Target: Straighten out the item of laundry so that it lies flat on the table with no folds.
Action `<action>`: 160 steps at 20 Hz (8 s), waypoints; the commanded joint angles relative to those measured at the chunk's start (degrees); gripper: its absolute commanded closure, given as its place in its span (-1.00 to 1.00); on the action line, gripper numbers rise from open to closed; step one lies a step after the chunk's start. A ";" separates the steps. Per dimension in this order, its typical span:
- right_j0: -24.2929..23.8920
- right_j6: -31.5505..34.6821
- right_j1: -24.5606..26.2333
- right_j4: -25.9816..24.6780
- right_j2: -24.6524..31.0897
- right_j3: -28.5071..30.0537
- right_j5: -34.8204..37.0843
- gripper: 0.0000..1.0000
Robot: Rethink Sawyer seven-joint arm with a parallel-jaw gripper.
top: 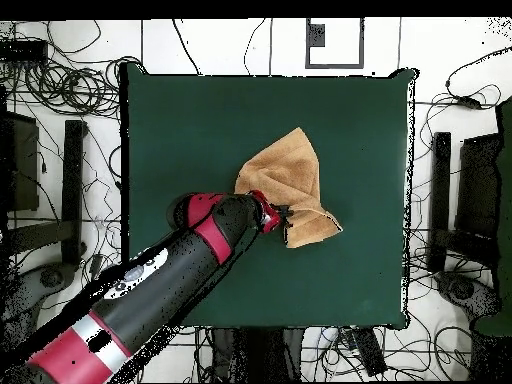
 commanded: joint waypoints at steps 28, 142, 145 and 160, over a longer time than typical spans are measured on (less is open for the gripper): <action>2.90 23.36 4.57 7.95 -1.13 -11.13 15.78 1.00; -7.03 47.83 14.99 13.62 -13.83 -42.75 50.81 1.00; -7.76 48.25 15.35 14.26 -14.72 -44.21 51.97 1.00; -12.98 51.37 17.69 19.10 -20.40 -53.81 56.92 1.00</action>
